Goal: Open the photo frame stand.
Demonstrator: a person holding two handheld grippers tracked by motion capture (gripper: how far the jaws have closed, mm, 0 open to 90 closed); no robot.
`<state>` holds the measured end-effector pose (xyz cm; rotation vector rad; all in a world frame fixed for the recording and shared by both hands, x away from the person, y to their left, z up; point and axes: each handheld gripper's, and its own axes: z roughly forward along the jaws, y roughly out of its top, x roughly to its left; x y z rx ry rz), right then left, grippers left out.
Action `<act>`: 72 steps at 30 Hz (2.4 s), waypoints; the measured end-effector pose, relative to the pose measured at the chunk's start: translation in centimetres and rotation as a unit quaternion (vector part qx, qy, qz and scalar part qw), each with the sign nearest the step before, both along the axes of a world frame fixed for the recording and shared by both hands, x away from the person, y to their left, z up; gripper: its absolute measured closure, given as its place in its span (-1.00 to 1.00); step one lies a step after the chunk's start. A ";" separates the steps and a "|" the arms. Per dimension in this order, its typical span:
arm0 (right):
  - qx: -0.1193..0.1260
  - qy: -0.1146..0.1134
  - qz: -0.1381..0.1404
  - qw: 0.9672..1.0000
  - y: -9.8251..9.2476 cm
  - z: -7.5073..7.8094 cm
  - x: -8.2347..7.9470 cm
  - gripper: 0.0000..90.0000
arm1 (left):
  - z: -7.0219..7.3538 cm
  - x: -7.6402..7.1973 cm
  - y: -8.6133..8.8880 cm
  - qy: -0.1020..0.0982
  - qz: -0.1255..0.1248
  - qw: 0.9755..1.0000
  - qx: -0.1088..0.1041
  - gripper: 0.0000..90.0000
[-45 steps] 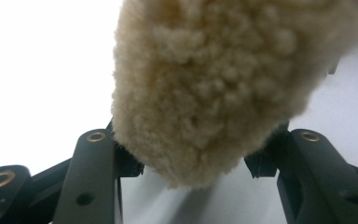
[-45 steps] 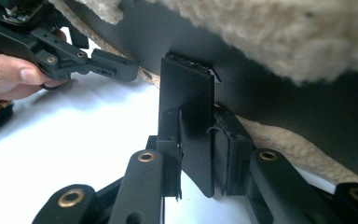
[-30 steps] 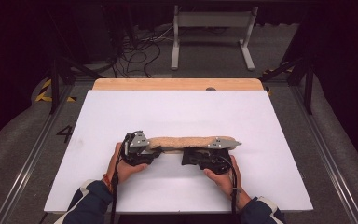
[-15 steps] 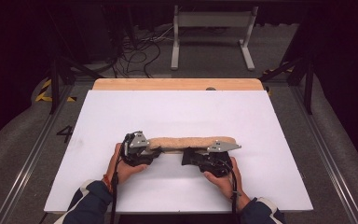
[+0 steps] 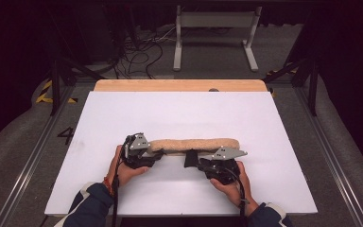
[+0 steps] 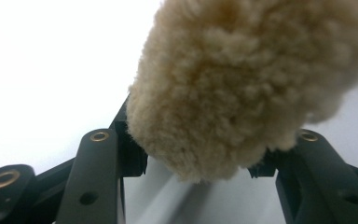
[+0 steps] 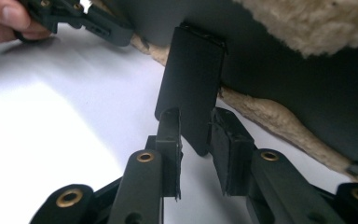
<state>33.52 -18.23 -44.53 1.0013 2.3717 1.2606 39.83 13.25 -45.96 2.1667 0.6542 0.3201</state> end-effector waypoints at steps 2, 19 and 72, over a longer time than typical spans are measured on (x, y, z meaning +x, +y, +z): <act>-0.008 -0.010 0.002 1.000 -0.4 0.4 -0.6 0.61 | 0.1 -0.1 0.2 -0.003 -0.002 1.000 -0.006 0.12; -0.018 -0.045 -0.049 0.998 -7.2 2.5 -3.8 0.63 | 1.8 -2.0 1.9 -0.041 -0.015 0.999 -0.010 -0.19; 0.041 -0.080 -0.137 0.986 -10.0 4.2 -0.8 0.97 | 3.7 -2.5 2.0 -0.067 -0.048 0.995 -0.055 -0.09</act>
